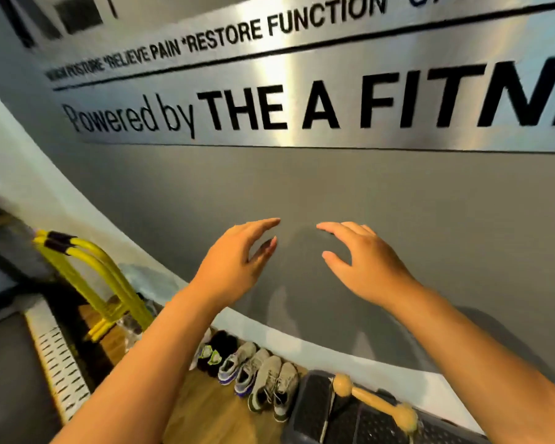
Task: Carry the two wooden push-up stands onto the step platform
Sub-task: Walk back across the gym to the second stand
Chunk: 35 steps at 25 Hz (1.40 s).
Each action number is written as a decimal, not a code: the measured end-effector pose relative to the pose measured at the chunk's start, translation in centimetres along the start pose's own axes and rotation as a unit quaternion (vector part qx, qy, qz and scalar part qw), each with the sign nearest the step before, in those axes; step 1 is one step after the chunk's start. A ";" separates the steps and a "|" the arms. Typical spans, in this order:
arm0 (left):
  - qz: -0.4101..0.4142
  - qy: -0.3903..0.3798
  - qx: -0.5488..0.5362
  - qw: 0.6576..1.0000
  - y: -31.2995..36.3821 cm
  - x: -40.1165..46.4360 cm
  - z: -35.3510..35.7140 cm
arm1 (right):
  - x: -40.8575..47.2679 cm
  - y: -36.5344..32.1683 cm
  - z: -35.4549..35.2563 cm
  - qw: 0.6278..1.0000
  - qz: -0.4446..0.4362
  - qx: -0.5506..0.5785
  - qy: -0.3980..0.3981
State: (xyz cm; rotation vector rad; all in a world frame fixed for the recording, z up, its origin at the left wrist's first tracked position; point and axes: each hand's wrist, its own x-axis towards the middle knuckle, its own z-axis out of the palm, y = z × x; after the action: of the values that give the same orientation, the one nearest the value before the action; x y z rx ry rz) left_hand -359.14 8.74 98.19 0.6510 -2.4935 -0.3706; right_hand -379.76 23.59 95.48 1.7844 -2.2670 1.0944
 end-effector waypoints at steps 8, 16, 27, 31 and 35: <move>-0.065 0.094 0.092 0.989 0.7 -7.5 -17.5 | 5.6 -15.5 -3.6 0.984 -0.166 0.062 0.001; -0.204 0.173 0.216 0.939 -0.9 -24.3 -32.3 | 6.5 -35.2 2.7 0.931 -0.326 0.147 -0.076; -0.424 0.270 0.315 0.805 1.5 -56.8 -46.9 | -5.6 -66.0 13.7 0.799 -0.481 0.295 -0.210; -0.481 0.293 0.341 0.753 4.7 -65.1 -50.4 | -11.2 -75.5 17.0 0.731 -0.525 0.355 -0.251; -0.555 0.311 0.377 0.673 7.8 -72.0 -53.0 | -17.3 -83.3 19.9 0.654 -0.558 0.400 -0.318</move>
State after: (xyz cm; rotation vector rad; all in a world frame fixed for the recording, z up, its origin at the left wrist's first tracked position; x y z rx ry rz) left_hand -279.08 45.98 114.12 2.1710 -1.2138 0.4876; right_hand -294.29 20.27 113.50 3.4310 -0.0937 1.2274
